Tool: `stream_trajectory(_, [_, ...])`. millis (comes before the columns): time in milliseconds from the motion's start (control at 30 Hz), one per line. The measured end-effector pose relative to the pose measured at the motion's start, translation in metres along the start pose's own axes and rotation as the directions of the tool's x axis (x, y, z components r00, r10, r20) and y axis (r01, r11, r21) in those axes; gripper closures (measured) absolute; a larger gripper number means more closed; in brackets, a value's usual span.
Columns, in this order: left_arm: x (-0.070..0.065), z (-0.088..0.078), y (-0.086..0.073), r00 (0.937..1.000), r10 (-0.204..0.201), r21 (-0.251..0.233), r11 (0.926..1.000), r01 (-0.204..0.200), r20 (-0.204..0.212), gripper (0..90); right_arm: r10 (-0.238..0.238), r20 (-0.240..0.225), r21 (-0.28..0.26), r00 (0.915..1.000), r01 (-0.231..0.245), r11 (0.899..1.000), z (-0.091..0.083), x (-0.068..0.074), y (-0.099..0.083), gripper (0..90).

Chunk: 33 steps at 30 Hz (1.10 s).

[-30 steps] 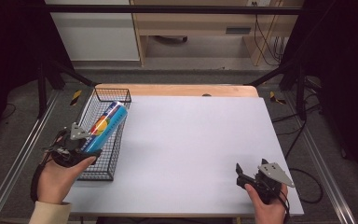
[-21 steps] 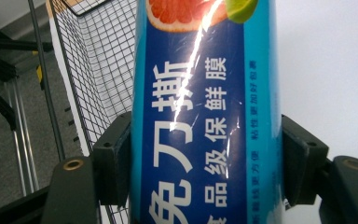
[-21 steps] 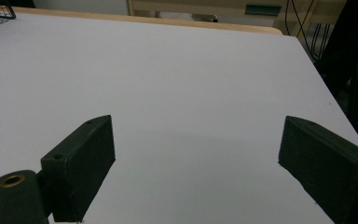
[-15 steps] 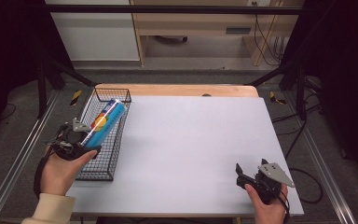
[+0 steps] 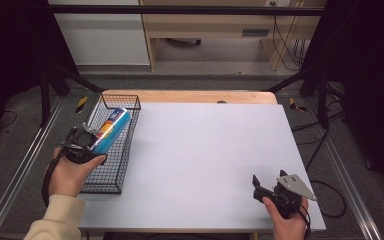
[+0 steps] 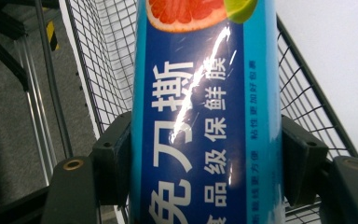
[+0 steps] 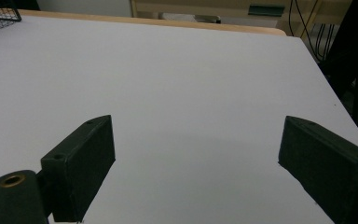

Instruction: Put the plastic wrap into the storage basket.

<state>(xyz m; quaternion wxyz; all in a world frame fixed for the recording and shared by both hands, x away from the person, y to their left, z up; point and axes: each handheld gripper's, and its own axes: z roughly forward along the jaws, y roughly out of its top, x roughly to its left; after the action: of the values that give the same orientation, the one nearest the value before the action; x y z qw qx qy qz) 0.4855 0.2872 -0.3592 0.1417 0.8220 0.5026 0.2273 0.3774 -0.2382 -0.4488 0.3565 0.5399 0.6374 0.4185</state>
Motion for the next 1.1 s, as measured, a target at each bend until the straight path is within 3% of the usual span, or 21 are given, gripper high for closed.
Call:
stream_trajectory(400, [0.002, 0.011, -0.001, 0.9999, 0.001, 0.068, 0.9977, 0.000, -0.017, 32.2, 0.003, -0.009, 0.000, 1.0000, -0.003, 1.000, 0.000, 0.000, 0.000, 10.8])
stream_trajectory(1100, [0.001, 0.017, 0.005, 0.9991, 0.011, 0.121, 0.9927, -0.006, -0.041, 32.2, 0.008, -0.014, 0.005, 0.9999, -0.008, 1.000, 0.001, 0.000, 0.000, 10.8])
